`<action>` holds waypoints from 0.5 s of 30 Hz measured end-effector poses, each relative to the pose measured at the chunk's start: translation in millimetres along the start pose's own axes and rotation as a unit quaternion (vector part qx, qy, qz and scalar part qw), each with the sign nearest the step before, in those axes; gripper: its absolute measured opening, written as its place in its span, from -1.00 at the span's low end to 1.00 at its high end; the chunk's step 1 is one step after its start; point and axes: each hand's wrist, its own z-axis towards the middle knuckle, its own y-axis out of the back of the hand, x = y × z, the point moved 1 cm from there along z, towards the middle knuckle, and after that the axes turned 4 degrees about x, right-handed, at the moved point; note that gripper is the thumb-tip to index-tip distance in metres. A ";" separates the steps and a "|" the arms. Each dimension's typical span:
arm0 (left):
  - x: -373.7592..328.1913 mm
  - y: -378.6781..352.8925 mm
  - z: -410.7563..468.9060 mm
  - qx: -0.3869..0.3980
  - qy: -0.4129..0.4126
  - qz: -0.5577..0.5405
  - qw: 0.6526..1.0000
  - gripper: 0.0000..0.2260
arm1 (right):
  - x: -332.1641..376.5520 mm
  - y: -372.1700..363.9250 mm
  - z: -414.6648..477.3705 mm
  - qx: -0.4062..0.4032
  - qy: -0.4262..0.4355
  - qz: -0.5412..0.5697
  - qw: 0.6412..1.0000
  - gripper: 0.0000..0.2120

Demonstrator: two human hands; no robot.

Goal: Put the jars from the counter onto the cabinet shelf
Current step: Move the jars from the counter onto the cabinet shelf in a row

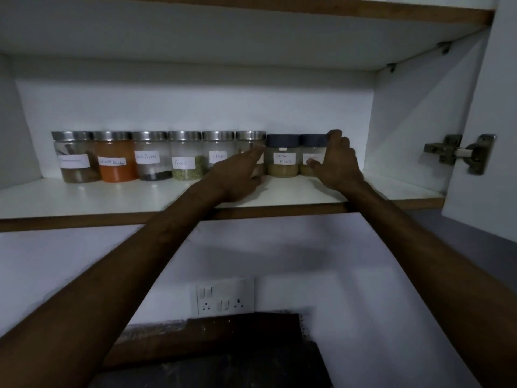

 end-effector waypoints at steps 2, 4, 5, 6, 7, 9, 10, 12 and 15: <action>-4.9 1.3 -16.0 -0.013 -0.013 -0.008 1.000 -0.40 | 15.6 5.6 -21.3 -0.026 0.022 0.013 0.999 -0.47; -13.6 0.7 -33.8 -0.030 -0.041 -0.031 0.998 -0.42 | 31.3 9.6 -46.5 -0.061 0.051 0.017 0.997 -0.55; -18.0 0.1 -43.6 -0.038 -0.053 -0.040 0.997 -0.42 | 38.6 10.0 -60.8 -0.080 0.071 0.014 0.994 -0.60; -22.6 -1.2 -54.5 -0.048 -0.063 -0.046 0.996 -0.42 | 44.9 8.9 -77.5 -0.098 0.090 0.012 0.991 -0.64; -27.1 -3.0 -66.1 -0.064 -0.073 -0.050 0.994 -0.41 | 50.1 6.9 -95.2 -0.115 0.105 0.015 0.988 -0.67; -34.3 -11.8 -94.5 -0.103 -0.104 -0.068 0.987 -0.40 | 56.0 -3.2 -135.2 -0.149 0.120 0.034 0.981 -0.70; -37.0 -17.9 -108.9 -0.117 -0.121 -0.077 0.983 -0.41 | 56.5 -10.2 -154.6 -0.166 0.122 0.041 0.978 -0.70; -39.3 -38.0 -143.8 -0.111 -0.142 -0.094 0.979 -0.42 | 53.6 -31.3 -199.4 -0.173 0.116 0.045 0.977 -0.71; -38.0 -81.6 -199.0 -0.051 -0.133 -0.129 0.981 -0.45 | 40.7 -71.9 -273.2 -0.111 0.070 0.059 0.990 -0.75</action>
